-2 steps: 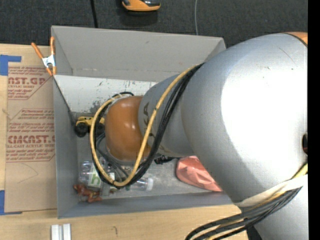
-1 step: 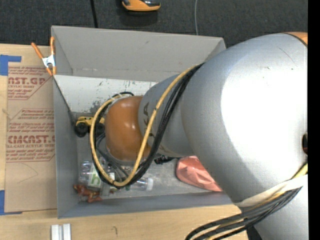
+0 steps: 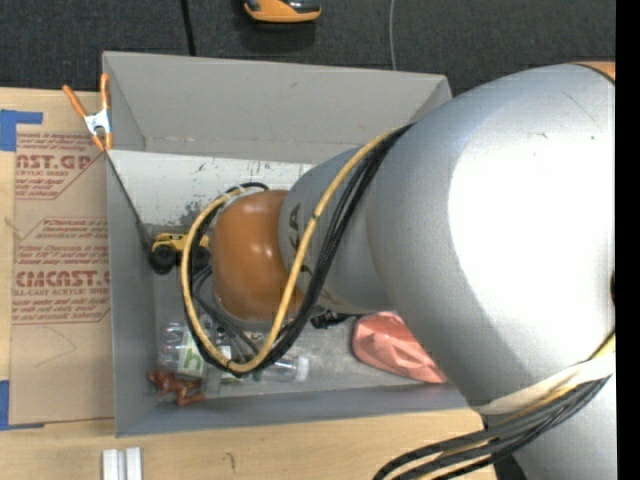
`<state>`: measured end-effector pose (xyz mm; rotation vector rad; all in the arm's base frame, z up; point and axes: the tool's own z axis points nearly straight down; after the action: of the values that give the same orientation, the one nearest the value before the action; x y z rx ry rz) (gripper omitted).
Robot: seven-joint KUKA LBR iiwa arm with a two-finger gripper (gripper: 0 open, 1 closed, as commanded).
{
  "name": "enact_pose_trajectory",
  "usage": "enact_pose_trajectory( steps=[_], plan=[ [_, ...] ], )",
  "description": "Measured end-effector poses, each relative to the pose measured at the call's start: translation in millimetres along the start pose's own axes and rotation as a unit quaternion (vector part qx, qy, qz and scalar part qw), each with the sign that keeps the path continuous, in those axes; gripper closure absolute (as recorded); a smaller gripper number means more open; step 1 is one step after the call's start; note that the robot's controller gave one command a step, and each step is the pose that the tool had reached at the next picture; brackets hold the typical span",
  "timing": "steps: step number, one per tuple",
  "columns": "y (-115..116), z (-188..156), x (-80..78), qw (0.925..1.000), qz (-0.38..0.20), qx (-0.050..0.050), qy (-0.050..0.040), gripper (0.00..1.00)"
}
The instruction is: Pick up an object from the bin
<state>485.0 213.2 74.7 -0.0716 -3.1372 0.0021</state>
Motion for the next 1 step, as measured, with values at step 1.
enact_pose_trajectory(
  steps=[1],
  plan=[
    [-0.1,-17.8,1.2,1.0,0.0,0.0,0.0016,1.0]
  ],
)
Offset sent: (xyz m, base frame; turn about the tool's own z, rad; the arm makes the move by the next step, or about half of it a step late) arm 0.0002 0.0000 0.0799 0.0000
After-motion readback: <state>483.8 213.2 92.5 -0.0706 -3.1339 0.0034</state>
